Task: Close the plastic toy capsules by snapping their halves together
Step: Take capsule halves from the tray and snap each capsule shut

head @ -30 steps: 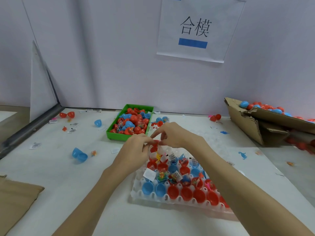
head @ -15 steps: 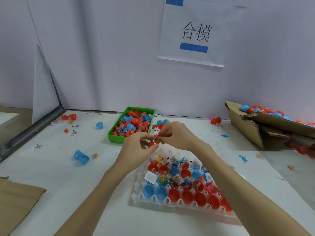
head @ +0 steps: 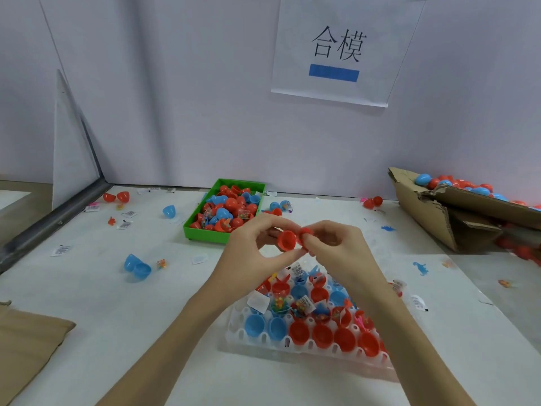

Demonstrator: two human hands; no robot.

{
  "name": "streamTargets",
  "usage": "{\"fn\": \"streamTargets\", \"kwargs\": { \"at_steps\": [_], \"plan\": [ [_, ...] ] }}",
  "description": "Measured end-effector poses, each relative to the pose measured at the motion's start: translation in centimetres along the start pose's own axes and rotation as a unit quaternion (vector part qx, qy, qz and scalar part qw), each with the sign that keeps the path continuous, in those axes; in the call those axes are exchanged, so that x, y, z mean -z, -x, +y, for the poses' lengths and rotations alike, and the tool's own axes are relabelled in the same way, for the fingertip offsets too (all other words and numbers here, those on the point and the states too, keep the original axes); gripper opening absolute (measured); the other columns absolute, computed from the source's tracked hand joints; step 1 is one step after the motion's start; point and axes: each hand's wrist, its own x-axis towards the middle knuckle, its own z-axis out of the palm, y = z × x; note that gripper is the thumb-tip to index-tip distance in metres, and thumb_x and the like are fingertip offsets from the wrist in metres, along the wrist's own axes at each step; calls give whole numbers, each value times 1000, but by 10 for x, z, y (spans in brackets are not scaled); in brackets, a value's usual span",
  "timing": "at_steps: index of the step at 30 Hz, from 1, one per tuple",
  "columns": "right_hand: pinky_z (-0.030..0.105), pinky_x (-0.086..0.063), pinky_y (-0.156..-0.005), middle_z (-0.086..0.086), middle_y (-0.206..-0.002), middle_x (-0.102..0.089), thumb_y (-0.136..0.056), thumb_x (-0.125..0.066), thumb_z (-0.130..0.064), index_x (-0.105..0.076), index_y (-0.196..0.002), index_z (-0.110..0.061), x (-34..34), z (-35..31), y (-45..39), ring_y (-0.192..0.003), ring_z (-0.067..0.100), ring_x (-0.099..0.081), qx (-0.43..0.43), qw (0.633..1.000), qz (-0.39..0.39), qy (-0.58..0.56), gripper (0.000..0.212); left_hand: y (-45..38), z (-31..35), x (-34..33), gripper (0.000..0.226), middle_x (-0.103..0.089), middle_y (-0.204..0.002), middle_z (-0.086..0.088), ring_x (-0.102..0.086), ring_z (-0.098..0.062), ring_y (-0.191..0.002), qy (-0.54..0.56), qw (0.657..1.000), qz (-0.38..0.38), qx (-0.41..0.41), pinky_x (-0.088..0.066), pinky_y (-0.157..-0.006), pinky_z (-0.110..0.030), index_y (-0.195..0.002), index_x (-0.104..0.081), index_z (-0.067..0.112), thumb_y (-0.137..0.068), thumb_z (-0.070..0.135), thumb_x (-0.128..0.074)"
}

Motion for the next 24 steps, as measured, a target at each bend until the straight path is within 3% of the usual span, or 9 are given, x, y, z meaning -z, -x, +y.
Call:
{"fn": "streamTargets", "kwargs": {
  "at_steps": [3,8,12,18,21,24],
  "plan": [
    [6,-49,-58,-18,-76,-73,-96,-66,-18,-75,-91,-30,-6,4,5,-79,-8,-67,-41,999,8,-24,16,2,0,-8,36,-68,-107,13,-70,-13,-102,-29,999,6,-45,-57,-84,-17,-113,-71,21,-82,21,-88],
    [12,-49,-59,-10,-67,-69,-101,-62,-36,-77,-95,-32,-1,3,11,-60,-1,-60,-76,993,-23,-91,17,2,0,-7,35,-70,-108,12,-70,-7,-102,-64,994,38,-79,-55,-82,-12,-116,-74,18,-84,27,-85],
    [15,-53,-63,-4,-74,-73,-104,-54,-36,-78,-86,-30,0,0,10,-62,3,-61,-98,990,-19,-95,31,1,-3,-6,32,-72,-102,14,-72,-6,-97,-33,998,46,-32,-56,-82,-13,-114,-74,19,-84,24,-86],
    [14,-50,-61,-7,-79,-74,-108,-49,-19,-77,-94,-25,-5,-2,14,-65,1,-62,-59,994,-39,-84,33,-2,-6,0,23,-77,-103,5,-76,-15,-95,84,994,27,65,-61,-81,-24,-110,-75,20,-89,21,-83],
    [9,-49,-59,-14,-76,-72,-107,-51,-19,-72,-94,-36,-14,-5,15,-67,-1,-65,-40,998,-44,-35,31,-4,-10,6,25,-79,-106,-1,-77,-21,-98,144,984,30,105,-64,-80,-30,-111,-76,14,-88,24,-81],
    [9,-51,-65,-17,-84,-72,-102,-60,-26,-61,-108,-49,-18,-6,19,-81,-4,-67,6,999,-40,28,24,-6,-13,14,36,-79,-110,-5,-76,-25,-104,209,968,55,128,-63,-82,-30,-115,-74,12,-84,29,-80]
  ]
}}
